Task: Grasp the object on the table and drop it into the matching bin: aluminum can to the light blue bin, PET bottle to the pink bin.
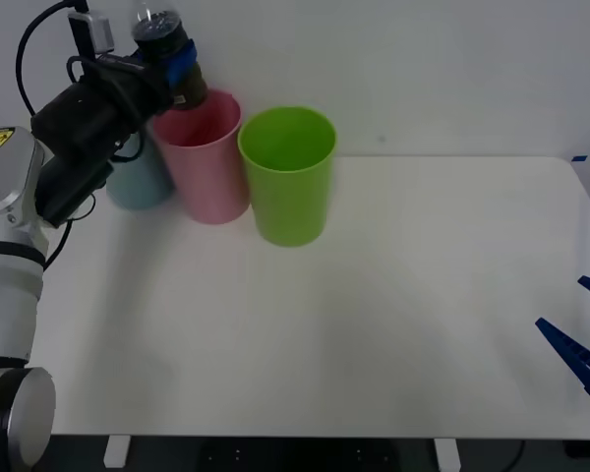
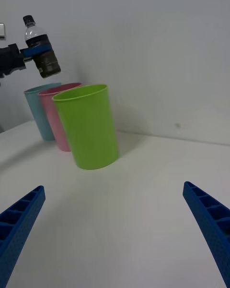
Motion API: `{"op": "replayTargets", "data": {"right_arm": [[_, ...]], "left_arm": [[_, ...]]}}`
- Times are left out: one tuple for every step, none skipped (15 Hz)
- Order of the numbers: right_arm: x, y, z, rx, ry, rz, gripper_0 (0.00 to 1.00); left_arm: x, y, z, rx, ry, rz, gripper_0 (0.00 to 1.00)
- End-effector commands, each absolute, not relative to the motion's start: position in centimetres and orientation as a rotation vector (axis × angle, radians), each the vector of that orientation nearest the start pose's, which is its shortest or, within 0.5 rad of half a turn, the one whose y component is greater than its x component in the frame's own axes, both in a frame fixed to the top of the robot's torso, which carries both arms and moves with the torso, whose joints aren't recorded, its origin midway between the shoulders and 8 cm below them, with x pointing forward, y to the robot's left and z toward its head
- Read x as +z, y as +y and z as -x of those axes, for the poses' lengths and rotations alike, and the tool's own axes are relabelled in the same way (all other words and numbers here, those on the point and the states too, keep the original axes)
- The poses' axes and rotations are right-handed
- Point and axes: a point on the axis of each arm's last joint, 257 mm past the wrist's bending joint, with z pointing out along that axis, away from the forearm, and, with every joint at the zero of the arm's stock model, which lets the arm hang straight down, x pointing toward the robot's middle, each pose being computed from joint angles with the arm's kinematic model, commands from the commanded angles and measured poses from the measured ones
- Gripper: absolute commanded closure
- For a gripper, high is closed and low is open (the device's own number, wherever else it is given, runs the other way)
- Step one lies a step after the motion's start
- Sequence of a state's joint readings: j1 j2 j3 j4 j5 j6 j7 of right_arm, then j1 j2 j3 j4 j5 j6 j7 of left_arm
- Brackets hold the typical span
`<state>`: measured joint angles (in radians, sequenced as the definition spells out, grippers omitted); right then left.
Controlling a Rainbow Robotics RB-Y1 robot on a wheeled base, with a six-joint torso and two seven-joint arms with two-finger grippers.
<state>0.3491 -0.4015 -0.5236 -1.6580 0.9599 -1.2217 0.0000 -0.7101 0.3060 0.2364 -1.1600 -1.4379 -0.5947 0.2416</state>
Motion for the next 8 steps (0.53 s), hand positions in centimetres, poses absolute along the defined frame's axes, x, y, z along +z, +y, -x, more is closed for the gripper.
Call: {"op": "replayTargets", "data": {"right_arm": [[-16.89, -32.97, -34.23, 0.567, 1.441, 0.465, 0.0], [-16.89, -32.97, -34.23, 0.567, 1.441, 0.465, 0.0], [-16.89, -32.97, -34.23, 0.567, 1.441, 0.465, 0.0], [-16.89, -32.97, -34.23, 0.567, 1.441, 0.465, 0.0], [-16.89, -32.97, -34.23, 0.567, 1.441, 0.465, 0.0], [-16.89, -32.97, -34.23, 0.567, 1.441, 0.465, 0.0], [-16.89, -32.97, -34.23, 0.567, 1.441, 0.465, 0.0], [-16.89, -32.97, -34.23, 0.567, 1.441, 0.465, 0.0]], "left_arm": [[1.96, 18.05, -67.91, -0.435, 1.299, -0.329, 0.99], [2.17, 18.12, -68.13, -0.426, 1.296, -0.321, 0.99], [2.17, 18.0, -68.26, -0.416, 1.295, -0.317, 0.99], [2.15, 17.85, -68.35, -0.409, 1.294, -0.316, 0.99], [2.22, 17.73, -68.4, -0.406, 1.291, -0.313, 0.99], [2.1, 17.65, -68.4, -0.407, 1.292, -0.311, 0.99], [2.06, 17.54, -68.4, -0.405, 1.291, -0.312, 0.99], [2.06, 17.54, -68.4, -0.405, 1.291, -0.312, 0.99]]}}
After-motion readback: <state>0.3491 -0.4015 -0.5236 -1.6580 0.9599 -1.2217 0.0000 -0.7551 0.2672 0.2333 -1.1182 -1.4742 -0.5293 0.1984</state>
